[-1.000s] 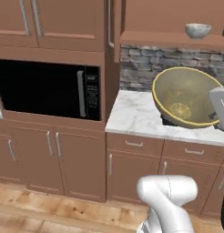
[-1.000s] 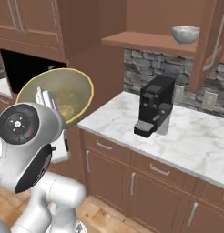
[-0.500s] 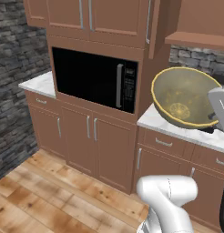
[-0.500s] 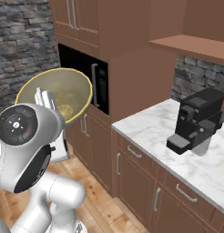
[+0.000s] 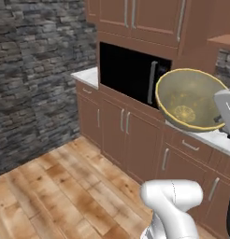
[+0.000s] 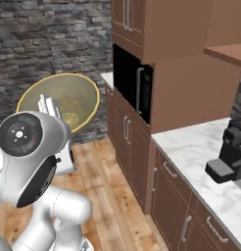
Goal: Take the smaller bowl and place it next to the appetizer plate on the dining counter , and place the larger bowl next to the plate with cooked food.
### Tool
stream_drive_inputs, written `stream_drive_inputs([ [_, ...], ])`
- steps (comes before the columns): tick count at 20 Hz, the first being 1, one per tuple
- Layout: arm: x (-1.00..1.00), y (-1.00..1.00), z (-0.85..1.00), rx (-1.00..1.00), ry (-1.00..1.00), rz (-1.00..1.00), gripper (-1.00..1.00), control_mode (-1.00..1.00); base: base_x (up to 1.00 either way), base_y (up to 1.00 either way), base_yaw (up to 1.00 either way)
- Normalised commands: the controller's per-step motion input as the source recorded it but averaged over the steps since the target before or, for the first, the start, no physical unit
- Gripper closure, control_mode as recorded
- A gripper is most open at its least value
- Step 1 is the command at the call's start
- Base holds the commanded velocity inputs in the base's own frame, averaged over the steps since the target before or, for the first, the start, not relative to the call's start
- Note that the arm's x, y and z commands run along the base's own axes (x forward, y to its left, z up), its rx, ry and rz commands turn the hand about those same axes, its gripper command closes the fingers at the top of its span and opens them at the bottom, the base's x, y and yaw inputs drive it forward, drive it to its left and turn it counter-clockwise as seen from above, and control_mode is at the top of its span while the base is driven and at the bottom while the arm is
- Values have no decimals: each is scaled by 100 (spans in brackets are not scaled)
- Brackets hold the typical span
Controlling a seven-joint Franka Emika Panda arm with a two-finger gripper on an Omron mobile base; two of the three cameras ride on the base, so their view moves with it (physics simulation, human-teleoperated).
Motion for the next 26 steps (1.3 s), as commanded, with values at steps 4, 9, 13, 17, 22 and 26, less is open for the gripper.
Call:
stream_drive_inputs([
  [4,0,0,0,0,0,0,100,100,-33,-21,49],
  [9,0,0,0,0,0,0,100,100,-18,-16,46],
  [13,0,0,0,0,0,0,100,100,-24,-27,42],
  [17,0,0,0,0,0,0,100,100,-22,-25,42],
  [22,0,0,0,0,0,0,100,100,-47,-16,40],
  [26,0,0,0,0,0,0,100,100,-42,-7,36],
])
